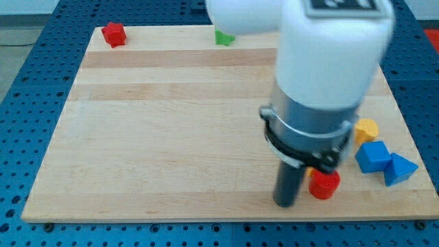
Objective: Make a diagonal line out of red circle green circle and the yellow hexagon
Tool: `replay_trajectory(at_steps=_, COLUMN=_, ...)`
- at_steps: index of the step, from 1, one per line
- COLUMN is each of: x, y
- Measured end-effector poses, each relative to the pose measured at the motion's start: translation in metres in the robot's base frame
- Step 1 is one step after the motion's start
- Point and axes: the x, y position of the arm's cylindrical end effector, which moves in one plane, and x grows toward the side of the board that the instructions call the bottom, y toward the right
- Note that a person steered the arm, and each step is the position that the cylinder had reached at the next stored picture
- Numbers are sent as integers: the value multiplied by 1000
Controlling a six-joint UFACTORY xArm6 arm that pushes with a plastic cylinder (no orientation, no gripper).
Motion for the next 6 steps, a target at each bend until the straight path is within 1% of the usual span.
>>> replay_trajectory(at_steps=1, x=6, y=18)
replay_trajectory(at_steps=2, x=-1, y=34)
replay_trajectory(at_steps=6, x=-47, y=35)
